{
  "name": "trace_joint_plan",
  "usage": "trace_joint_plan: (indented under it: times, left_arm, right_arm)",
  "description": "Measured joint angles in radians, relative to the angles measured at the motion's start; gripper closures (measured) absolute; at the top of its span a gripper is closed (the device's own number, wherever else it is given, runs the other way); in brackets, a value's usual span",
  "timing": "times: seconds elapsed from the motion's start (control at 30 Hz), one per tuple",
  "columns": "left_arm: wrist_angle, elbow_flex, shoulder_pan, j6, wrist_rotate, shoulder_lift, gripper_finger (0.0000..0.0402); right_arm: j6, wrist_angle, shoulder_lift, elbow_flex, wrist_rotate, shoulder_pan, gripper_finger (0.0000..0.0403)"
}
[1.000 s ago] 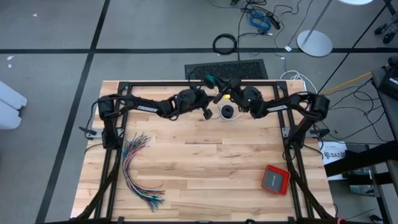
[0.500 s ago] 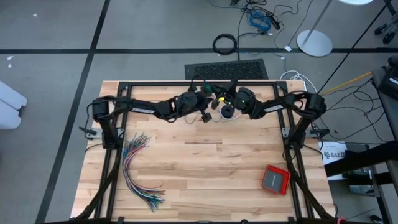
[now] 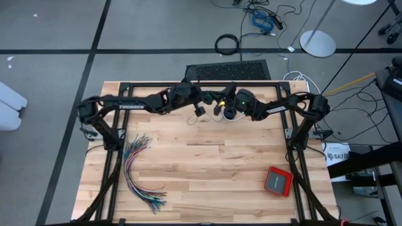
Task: Coil cords
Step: Coil the green wire onto the spool
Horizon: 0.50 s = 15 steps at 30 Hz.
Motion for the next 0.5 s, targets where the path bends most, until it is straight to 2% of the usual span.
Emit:
trace_joint_plan:
  times: [0.33,0.5]
  left_arm:
    - [-0.151,0.000,0.090,0.001,0.058,0.006,0.0401]
    - [-0.175,-0.017,0.117,0.001,0.162,0.006,0.0402]
  right_arm:
    - [0.000,-0.038,-0.012,0.000,-0.039,0.024,0.0403]
    - [-0.034,-0.063,-0.049,-0.001,-0.008,0.030,0.0403]
